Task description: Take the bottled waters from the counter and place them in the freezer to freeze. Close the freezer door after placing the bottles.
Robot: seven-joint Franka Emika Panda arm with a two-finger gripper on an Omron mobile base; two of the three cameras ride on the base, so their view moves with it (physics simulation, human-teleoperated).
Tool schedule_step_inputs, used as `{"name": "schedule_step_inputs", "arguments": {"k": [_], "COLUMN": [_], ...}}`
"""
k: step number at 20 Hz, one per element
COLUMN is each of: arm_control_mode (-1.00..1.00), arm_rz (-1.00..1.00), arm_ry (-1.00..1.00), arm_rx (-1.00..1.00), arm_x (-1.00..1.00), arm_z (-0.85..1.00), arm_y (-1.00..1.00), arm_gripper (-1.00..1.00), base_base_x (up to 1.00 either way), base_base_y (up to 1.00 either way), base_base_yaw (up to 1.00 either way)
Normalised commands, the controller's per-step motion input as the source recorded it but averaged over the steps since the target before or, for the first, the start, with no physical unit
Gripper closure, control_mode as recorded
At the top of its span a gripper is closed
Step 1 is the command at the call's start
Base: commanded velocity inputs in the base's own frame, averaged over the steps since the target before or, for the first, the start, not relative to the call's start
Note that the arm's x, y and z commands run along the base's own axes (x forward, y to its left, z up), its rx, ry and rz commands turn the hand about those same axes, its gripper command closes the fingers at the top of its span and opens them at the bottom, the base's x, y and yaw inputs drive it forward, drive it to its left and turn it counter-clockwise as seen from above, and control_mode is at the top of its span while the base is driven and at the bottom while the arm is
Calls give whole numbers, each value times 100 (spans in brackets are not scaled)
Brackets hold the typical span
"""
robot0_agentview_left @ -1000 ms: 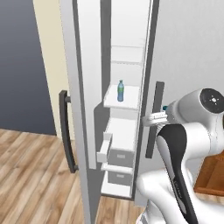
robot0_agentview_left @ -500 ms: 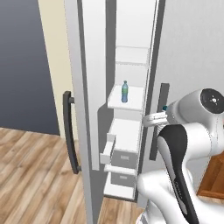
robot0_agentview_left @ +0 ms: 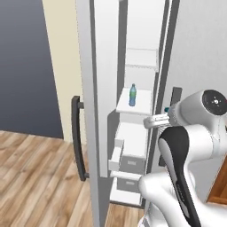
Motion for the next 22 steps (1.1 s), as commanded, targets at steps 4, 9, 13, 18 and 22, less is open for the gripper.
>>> {"name": "schedule_step_inputs", "arguments": {"k": [4, 9, 13, 18, 22], "arm_control_mode": [100, 100, 100, 100, 100], "arm_rz": [0, 0, 0, 0, 0], "arm_ry": [0, 0, 0, 0, 0], "arm_rx": [0, 0, 0, 0, 0], "arm_x": [0, 0, 0, 0, 0], "arm_z": [0, 0, 0, 0, 0], "arm_y": [0, 0, 0, 0, 0], "arm_gripper": [100, 100, 100, 100, 100], "base_base_x": [47, 42, 41, 47, 39], "base_base_y": [1, 0, 0, 0, 1], "base_base_yaw": [0, -2, -4, -7, -6]}}
